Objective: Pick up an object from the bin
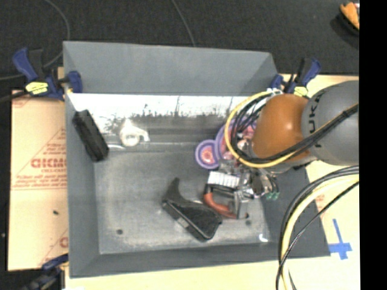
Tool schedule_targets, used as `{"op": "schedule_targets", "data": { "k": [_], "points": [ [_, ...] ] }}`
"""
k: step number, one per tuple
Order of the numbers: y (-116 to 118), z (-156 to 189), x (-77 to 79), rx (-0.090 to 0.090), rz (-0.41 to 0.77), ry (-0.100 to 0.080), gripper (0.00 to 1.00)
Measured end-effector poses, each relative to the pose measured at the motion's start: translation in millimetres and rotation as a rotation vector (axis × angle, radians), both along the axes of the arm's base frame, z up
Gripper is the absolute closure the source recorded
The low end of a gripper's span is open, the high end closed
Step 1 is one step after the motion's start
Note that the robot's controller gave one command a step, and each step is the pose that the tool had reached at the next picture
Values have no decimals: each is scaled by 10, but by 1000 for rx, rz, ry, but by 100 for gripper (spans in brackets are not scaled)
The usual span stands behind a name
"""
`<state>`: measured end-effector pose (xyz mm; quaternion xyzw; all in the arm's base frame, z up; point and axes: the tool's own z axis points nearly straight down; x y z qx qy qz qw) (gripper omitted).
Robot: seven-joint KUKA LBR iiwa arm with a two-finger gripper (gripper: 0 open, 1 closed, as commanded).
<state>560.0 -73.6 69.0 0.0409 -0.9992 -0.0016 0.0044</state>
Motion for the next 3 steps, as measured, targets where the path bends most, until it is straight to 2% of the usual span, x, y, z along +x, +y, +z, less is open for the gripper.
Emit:
{"op": "schedule_targets", "data": {
  "k": [1,2,3],
  "points": [
    [171,2,802,-4,147,3,0],
    [14,22,401,1,-332,-7,0],
    [314,26,185,-4,164,-5,0]
  ]
}}
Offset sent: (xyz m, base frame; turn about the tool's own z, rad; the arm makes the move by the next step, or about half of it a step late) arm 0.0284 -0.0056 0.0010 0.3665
